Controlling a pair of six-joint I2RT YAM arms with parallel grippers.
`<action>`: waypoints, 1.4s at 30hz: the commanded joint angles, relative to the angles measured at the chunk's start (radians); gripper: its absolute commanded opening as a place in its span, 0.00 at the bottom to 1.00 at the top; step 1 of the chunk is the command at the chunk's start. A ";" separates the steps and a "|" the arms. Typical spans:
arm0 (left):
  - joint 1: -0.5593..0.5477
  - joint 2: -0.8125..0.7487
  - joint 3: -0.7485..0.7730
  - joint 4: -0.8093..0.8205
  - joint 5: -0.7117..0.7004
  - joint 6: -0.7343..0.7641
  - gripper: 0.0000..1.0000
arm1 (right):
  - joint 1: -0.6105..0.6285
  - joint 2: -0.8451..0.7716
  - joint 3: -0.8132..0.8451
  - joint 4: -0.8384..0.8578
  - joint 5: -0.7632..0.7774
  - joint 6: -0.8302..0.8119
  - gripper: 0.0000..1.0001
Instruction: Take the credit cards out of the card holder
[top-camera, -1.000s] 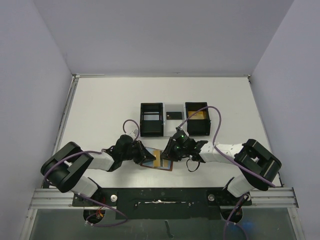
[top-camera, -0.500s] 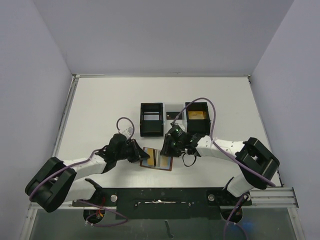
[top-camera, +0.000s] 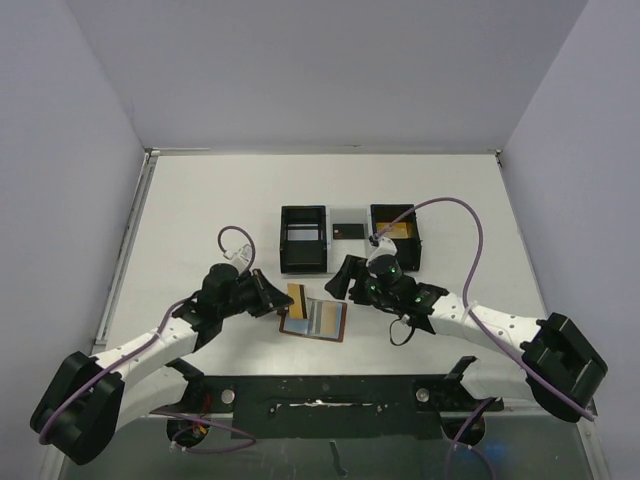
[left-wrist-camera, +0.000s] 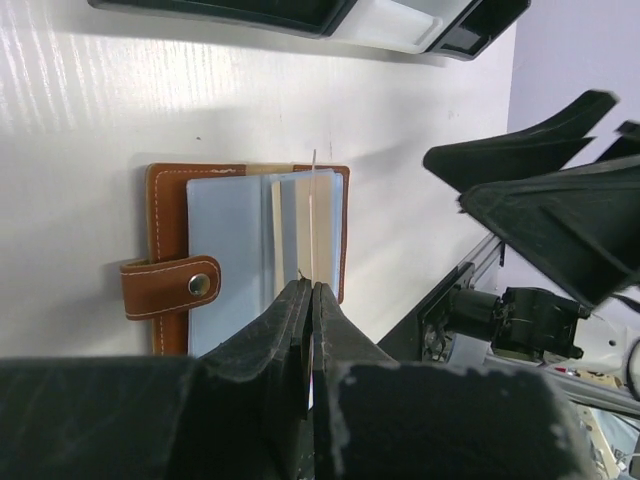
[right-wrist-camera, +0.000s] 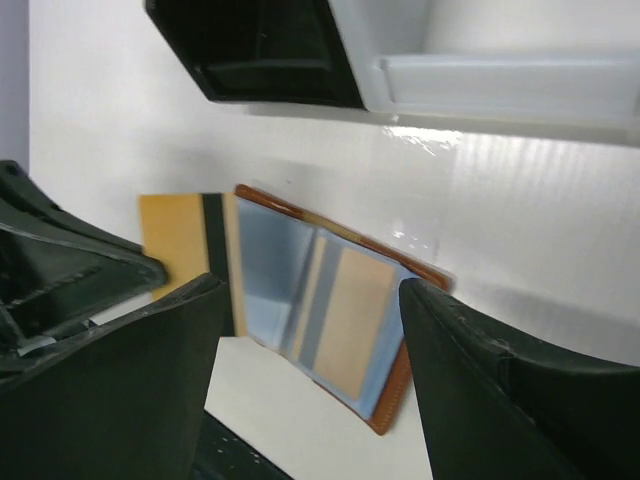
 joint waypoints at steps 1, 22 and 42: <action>0.017 -0.067 0.030 -0.013 0.004 0.047 0.00 | 0.002 -0.103 -0.146 0.283 0.082 -0.053 0.71; 0.018 -0.001 0.005 0.492 0.195 -0.110 0.00 | -0.246 -0.320 -0.222 0.359 -0.438 -0.061 0.73; -0.033 0.109 0.021 0.750 0.270 -0.236 0.00 | -0.235 -0.097 -0.261 0.789 -0.692 0.092 0.52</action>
